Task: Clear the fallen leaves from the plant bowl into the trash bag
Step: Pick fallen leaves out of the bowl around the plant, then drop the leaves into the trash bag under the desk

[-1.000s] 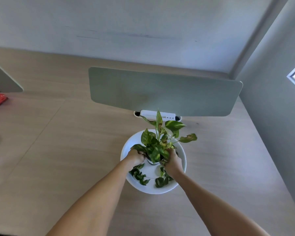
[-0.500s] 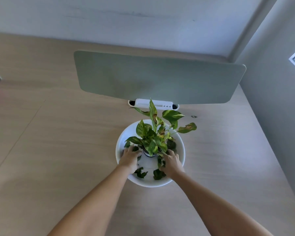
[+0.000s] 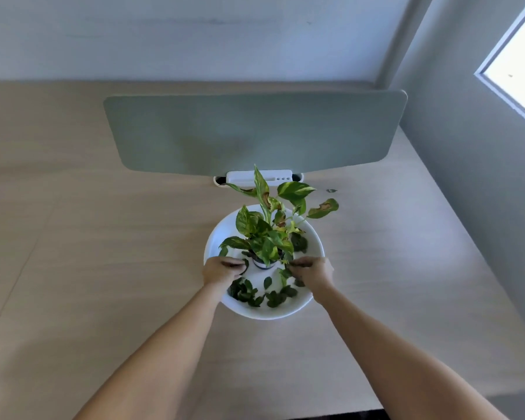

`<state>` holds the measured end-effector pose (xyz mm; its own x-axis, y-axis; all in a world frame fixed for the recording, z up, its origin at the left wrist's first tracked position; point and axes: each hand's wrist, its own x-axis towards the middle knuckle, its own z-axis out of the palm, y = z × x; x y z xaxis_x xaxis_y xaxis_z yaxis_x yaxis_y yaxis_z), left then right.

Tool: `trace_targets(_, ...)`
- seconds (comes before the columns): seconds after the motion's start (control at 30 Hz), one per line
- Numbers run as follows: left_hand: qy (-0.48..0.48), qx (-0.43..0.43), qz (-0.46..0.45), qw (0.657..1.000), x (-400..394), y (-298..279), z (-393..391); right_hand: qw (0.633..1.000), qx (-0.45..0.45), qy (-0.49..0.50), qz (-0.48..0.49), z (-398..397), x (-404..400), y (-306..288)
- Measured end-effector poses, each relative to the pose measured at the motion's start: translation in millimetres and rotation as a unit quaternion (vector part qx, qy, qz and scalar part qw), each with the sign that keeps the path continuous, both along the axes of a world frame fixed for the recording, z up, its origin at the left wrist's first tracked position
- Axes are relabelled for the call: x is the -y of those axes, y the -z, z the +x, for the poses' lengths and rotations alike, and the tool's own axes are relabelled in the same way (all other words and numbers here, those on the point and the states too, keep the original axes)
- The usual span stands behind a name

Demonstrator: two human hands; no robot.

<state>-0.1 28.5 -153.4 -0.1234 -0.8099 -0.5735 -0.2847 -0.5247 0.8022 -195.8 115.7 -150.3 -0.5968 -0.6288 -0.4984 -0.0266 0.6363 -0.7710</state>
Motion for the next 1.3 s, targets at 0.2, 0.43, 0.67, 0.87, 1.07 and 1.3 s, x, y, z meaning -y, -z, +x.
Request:
trace_targets(0.2,-0.028,-0.171,0.165,0.971,-25.5,-25.1,-26.0,0.955,0.227,0.147,-0.119,-17.2,-31.2,-29.3)
trace_targets(0.43,0.047,-0.240,0.225,0.943,-89.9,-44.8,-103.0,0.919,0.274,0.213,-0.187,-71.5,-122.1,-56.8)
trace_targets(0.67,0.174,-0.210,0.252,0.928,-225.9,-41.0,-213.5,0.887,0.268,0.317,-0.200,-148.4,-288.5,-48.6)
trace_targets(0.87,0.272,-0.144,0.284,0.908,-347.7,-9.4,-262.2,0.855,0.268,0.414,-0.163,-170.6,-396.6,1.1)
trace_targets(1.07,0.249,-0.027,0.299,0.921,-394.7,75.4,-273.8,0.818,0.297,0.484,-0.092,-163.7,-439.2,81.7)
trace_targets(1.3,0.246,0.034,0.327,0.912,-416.1,180.2,-297.3,0.761,0.309,0.570,-0.016,-165.7,-451.3,192.6)
